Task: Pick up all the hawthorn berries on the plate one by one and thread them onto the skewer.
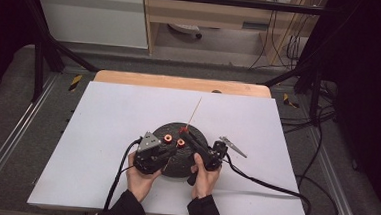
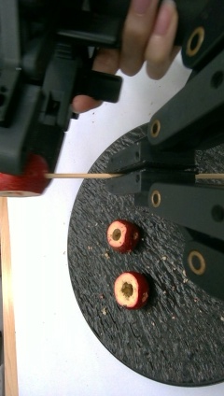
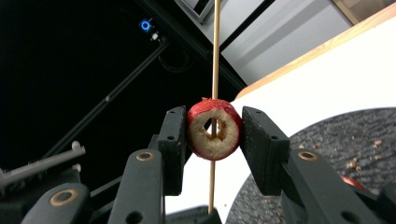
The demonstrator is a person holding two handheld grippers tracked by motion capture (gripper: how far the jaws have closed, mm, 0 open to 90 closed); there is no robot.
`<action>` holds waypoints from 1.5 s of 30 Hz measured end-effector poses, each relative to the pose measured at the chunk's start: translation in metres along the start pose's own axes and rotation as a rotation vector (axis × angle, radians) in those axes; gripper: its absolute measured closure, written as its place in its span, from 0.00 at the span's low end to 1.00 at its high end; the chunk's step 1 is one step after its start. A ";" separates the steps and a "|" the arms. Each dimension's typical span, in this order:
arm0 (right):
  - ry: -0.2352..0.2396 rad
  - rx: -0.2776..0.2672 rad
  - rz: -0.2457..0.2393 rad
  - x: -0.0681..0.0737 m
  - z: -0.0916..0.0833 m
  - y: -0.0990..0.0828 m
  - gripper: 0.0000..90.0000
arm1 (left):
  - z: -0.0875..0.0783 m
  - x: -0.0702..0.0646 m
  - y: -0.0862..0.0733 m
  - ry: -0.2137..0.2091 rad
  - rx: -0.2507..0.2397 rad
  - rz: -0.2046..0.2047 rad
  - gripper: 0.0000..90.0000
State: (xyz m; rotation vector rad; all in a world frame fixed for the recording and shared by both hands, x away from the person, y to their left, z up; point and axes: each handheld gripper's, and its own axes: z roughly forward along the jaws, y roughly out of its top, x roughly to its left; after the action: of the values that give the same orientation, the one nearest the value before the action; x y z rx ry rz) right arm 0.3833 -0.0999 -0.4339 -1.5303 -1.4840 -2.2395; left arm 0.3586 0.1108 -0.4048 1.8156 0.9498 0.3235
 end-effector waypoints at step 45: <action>-0.260 0.598 -0.547 -0.009 -0.007 0.044 0.08 | -0.073 0.059 -0.045 0.032 0.150 0.061 0.98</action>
State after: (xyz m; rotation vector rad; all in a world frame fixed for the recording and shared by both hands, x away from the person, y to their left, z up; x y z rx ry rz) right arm 0.4057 -0.1327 -0.4110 -1.3556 -2.5996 -1.5454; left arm 0.3322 0.2102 -0.4233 1.9846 0.9645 0.3277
